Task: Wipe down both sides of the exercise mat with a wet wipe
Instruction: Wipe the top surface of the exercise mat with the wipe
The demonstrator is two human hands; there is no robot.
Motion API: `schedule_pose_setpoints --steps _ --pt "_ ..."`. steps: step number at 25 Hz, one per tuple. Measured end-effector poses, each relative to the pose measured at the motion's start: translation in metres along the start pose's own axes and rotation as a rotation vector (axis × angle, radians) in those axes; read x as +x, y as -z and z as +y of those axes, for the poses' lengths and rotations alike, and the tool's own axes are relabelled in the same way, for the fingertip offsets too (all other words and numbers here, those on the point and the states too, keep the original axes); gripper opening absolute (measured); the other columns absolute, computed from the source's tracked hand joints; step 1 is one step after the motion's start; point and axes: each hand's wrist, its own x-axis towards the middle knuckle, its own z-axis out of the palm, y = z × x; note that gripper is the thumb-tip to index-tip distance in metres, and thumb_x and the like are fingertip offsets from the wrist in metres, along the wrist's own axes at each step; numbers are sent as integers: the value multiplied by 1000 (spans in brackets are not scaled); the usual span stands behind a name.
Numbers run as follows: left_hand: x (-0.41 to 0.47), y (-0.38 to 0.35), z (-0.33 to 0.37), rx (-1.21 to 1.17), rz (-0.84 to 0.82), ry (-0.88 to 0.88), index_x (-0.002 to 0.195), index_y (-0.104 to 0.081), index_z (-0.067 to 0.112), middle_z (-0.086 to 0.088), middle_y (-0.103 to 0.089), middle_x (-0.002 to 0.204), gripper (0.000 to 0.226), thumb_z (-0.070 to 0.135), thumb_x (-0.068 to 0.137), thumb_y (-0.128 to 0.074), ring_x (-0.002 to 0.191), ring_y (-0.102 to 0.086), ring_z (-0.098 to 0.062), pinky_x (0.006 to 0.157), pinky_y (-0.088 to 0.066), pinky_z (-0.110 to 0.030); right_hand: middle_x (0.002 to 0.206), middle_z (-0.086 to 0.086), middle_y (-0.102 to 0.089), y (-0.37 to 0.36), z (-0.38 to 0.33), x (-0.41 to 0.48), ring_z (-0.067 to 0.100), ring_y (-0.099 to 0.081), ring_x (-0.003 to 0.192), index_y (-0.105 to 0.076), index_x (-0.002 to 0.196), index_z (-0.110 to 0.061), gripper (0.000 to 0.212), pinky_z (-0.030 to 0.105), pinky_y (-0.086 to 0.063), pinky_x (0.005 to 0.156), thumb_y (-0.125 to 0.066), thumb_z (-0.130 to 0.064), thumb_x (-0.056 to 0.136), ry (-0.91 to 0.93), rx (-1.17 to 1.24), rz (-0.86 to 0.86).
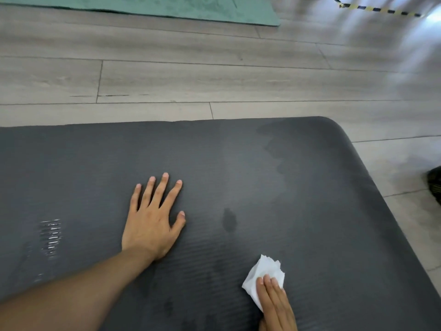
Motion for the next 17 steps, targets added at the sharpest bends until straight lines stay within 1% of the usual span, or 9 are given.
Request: schedule_pose_setpoints --steps 2,4,6,8,10,12,15,16,17 --pt "1 1 -2 1 -4 2 164 -10 32 -3 -9 172 74 60 97 -23 158 -8 -27 127 -11 -53 131 -13 -54 -1 2 10 -4 -31 140 -58 112 -24 36 21 -37 100 -33 -12 90 43 -40 -24" --pt "1 5 -3 -13 -20 -10 164 -13 31 -4 -13 171 74 59 96 -27 158 -11 -28 126 -13 -54 142 -24 -46 5 5 41 -11 -29 137 -51 122 -38 53 19 -46 89 -43 -13 77 103 -11 61" --pt "3 4 -3 -25 -10 -14 163 -16 30 -5 -15 171 75 58 96 -30 157 -14 -29 126 -15 -55 124 -28 -61 22 -3 97 -9 -51 122 -62 115 -47 57 28 -50 91 -44 -4 82 -315 351 201" --pt "1 2 -3 -25 -3 -11 163 -19 29 -5 -16 170 75 57 95 -31 157 -16 -30 125 -16 -56 111 -8 -71 34 -12 183 11 -62 112 -71 110 -31 48 33 -47 96 -38 0 93 -641 508 389" --pt "2 3 -2 -33 20 -13 162 -23 27 -6 -19 170 75 56 94 -33 156 -18 -31 125 -17 -57 123 -2 -66 38 0 276 14 -59 116 -65 124 -22 43 31 -45 102 -36 -4 97 -585 447 416" --pt "4 2 -3 -36 27 -23 161 -28 26 -7 -23 169 75 55 92 -35 156 -20 -33 124 -17 -58 136 1 -57 15 19 344 16 -52 125 -55 136 -19 45 34 -41 107 -35 -7 98 -445 272 281" --pt "3 3 -3 -45 19 -11 161 -29 26 -6 -22 169 75 55 92 -37 156 -19 -32 124 -17 -58 130 9 -55 -50 44 386 31 -51 115 -52 126 -14 42 41 -47 87 -35 -2 90 -357 -5 -80" --pt "2 3 -1 -38 15 -11 161 -28 27 -6 -21 169 76 55 92 -37 156 -19 -32 124 -17 -58 131 11 -53 -67 42 389 34 -49 118 -51 125 -11 45 41 -47 86 -35 0 86 -349 -58 -126" --pt "3 3 0 -34 7 -13 162 -26 27 -5 -20 170 76 55 91 -38 156 -18 -31 124 -18 -58 137 12 -49 -86 35 392 34 -44 127 -50 130 -8 49 43 -46 95 -36 2 84 -311 -84 -143"
